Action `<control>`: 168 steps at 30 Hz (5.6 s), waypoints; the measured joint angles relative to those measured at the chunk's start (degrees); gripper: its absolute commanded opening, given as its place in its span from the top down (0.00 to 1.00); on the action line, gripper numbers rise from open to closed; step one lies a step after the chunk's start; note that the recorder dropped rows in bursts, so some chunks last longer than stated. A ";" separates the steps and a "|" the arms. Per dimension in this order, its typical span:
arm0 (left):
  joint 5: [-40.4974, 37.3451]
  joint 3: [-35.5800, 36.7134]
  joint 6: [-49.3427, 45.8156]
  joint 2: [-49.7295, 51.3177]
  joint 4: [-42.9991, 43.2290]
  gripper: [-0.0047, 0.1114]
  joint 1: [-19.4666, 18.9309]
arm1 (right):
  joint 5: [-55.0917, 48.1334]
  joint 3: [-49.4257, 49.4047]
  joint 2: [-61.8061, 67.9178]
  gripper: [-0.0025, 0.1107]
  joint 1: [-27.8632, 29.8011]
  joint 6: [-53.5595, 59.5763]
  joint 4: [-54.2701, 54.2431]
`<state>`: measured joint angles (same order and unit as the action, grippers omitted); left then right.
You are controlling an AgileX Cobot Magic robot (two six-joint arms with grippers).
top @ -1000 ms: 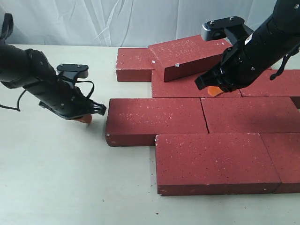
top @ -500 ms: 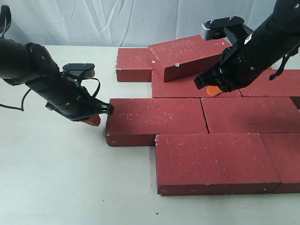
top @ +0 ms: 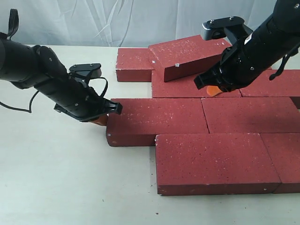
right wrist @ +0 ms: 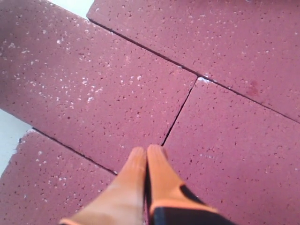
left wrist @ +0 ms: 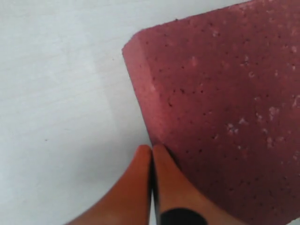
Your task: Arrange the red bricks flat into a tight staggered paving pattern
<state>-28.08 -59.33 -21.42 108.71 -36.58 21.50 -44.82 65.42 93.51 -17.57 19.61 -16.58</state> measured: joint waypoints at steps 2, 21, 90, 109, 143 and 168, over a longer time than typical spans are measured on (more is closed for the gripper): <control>0.00 0.00 0.00 0.00 0.32 0.96 0.00 | 0.00 0.00 0.00 0.99 0.00 0.00 0.00; -10.91 5.91 1.01 -16.67 16.52 0.96 -9.91 | 2.72 0.00 0.00 0.99 0.00 0.04 -0.52; -7.66 -49.45 -13.17 25.39 -8.13 0.96 0.71 | -5.54 58.05 46.27 0.99 20.06 8.43 -7.50; -11.39 -47.26 -6.33 14.97 2.66 0.96 -2.07 | -13.70 58.05 37.52 0.99 16.03 9.97 -7.24; 12.90 4.04 -6.17 -16.12 8.26 0.96 -30.45 | 11.51 43.27 40.63 0.99 -20.45 3.27 -13.07; 17.23 7.96 -5.84 -9.59 7.58 0.96 -37.02 | 3.50 48.29 43.81 0.99 -21.93 -0.81 2.14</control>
<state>-10.85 -51.37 -27.27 99.12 -28.99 -15.52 -41.33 113.71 137.33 -39.50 18.80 -14.44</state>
